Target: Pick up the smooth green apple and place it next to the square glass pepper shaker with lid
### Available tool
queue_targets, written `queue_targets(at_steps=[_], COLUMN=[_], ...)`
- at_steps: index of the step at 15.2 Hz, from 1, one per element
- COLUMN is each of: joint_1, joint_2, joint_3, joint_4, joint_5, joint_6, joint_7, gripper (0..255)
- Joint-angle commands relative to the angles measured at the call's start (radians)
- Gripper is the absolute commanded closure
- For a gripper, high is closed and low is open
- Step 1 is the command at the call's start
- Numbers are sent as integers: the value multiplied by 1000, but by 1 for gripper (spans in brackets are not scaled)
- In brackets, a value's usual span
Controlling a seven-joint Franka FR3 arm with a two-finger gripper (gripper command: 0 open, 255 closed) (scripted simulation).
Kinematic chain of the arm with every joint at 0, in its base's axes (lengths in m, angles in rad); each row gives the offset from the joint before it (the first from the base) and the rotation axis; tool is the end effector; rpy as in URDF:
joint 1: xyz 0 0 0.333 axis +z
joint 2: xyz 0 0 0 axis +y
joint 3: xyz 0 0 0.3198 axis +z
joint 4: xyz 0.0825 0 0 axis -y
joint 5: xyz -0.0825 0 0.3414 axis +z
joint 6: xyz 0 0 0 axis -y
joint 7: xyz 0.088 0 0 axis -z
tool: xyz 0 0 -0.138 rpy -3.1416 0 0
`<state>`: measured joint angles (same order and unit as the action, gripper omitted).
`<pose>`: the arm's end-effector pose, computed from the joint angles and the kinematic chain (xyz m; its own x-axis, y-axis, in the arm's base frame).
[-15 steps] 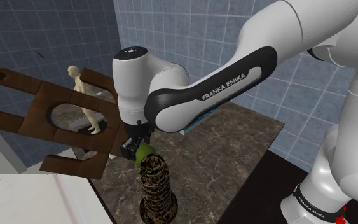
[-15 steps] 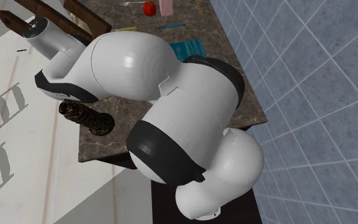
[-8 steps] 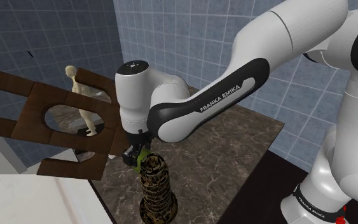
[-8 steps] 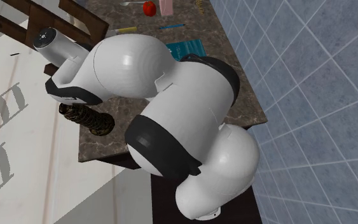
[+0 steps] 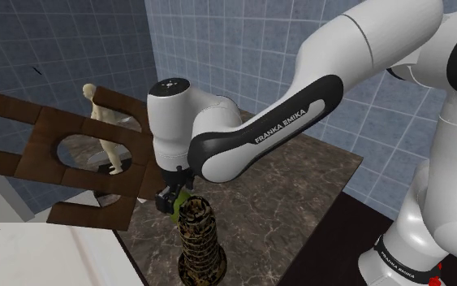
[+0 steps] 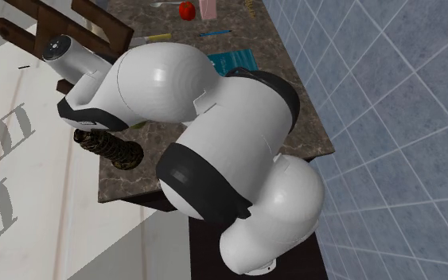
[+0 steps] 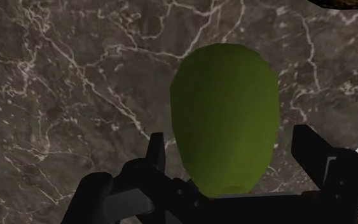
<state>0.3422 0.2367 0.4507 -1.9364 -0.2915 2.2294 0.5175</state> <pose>0.4256 0.3934 0.3796 0.8984 0.4178 0.1353 0.4095 -0.9083 0.0857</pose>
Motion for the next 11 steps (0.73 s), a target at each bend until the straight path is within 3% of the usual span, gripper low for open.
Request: queue_targets(at_steps=[1, 4, 8, 11], joint_1=[0, 0, -5, -5], joint_2=[0, 0, -67, -67], joint_3=[0, 0, 17, 17], joint_4=[0, 0, 45, 45], joint_5=[0, 0, 50, 50], joint_6=[0, 0, -102, -102], joint_7=[0, 0, -32, -32], gripper=[0, 0, 0, 0])
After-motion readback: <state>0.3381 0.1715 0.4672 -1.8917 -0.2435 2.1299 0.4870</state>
